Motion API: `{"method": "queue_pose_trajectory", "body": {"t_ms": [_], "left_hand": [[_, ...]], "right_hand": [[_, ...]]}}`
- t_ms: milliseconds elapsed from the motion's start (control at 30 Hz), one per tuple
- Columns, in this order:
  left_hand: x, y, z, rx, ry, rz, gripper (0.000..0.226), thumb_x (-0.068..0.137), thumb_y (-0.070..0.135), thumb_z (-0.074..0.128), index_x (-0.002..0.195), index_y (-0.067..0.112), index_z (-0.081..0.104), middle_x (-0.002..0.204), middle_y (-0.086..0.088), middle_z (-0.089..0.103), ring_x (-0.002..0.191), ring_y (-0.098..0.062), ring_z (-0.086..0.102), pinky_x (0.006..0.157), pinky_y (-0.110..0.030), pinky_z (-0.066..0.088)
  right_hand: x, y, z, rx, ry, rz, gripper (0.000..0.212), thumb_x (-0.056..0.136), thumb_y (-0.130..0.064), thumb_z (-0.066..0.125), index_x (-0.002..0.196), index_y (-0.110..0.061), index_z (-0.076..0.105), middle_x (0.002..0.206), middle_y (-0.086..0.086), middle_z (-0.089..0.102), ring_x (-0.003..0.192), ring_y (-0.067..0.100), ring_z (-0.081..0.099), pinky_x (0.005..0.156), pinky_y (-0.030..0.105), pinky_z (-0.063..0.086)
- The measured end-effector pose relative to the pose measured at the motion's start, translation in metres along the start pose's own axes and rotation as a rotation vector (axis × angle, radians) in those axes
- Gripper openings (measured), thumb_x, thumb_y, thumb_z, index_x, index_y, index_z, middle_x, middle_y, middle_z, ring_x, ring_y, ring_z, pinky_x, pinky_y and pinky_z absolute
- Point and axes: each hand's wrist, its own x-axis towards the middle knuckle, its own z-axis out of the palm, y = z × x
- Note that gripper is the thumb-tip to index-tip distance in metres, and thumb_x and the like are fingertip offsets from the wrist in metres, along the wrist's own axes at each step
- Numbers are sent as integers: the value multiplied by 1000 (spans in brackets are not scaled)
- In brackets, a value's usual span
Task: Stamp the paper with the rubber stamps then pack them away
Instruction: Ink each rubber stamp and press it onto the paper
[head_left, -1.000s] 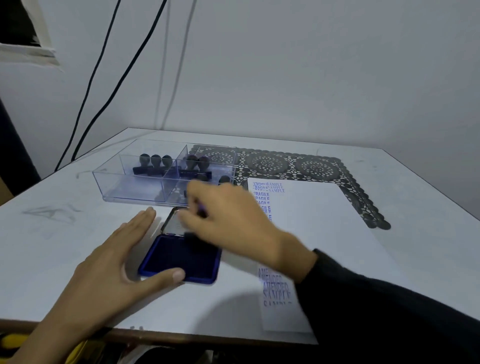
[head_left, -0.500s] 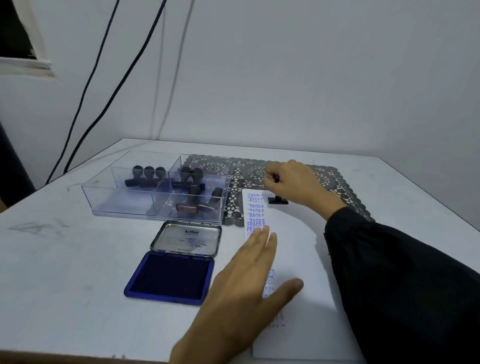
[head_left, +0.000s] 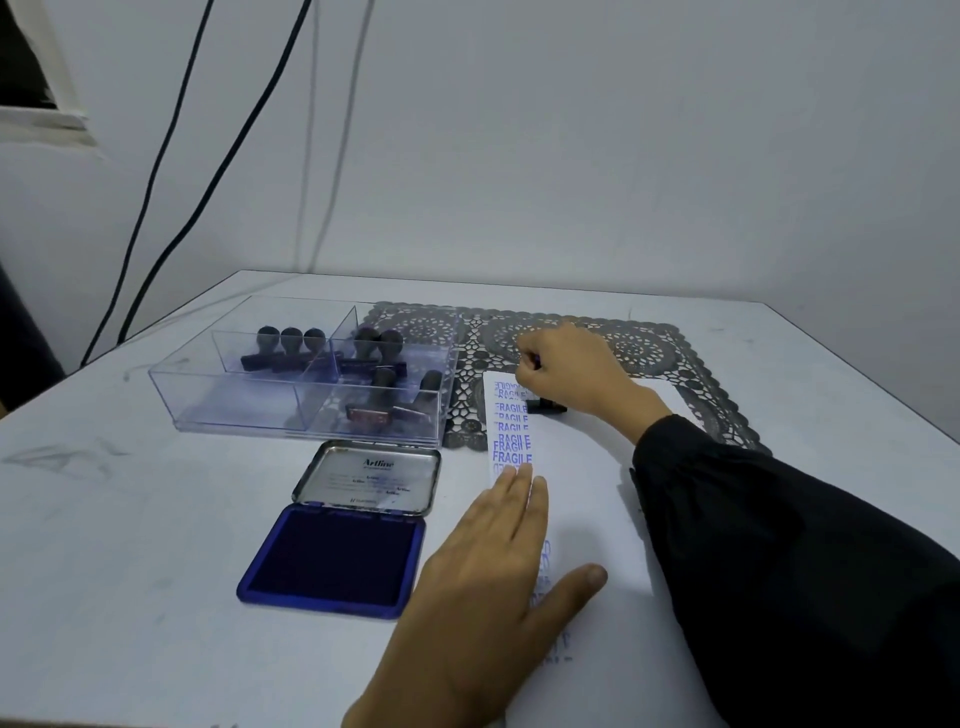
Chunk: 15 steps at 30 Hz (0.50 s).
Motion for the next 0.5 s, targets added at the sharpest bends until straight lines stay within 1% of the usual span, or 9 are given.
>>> {"method": "queue_pose_trajectory", "body": {"t_ms": [100,200,267,400,500], "left_hand": [[0,0,2,-8,-2,18,74,97,61,14,126,14,63,132,2,59,124,-8,52,99,-19,35],[1,0,2,9,-10,16,74,97,62,14,124,15,65,131,3,60,123,-7,53,99,-18,35],[1,0,2,31,-14,18,74,97,62,14,124,16,65,131,3,60,122,-7,53,98,-18,37],[0,-1,5,53,28,33,74,97,62,15,125,14,63,132,1,59,124,-8,52,98,-21,38],[0,-2,6,60,53,39,74,97,62,16,125,14,63,132,1,59,124,-8,52,99,-21,38]], "right_hand": [[-2,-1,7,-12,46,55,17,81,-15,50,65,-15,45,50,-4,40,53,21,40,47,25,24],[-3,-3,11,-42,67,81,15,81,-14,48,65,-15,46,50,-4,39,55,22,42,48,26,25],[-3,-3,12,-52,86,102,14,80,-14,48,66,-14,46,52,-2,41,56,23,44,50,26,25],[-4,-2,13,-57,100,106,14,81,-15,47,67,-14,47,57,1,49,58,24,46,52,27,28],[-5,-3,10,-49,81,103,17,82,-17,47,65,-16,45,55,-1,47,58,23,46,53,28,31]]}}
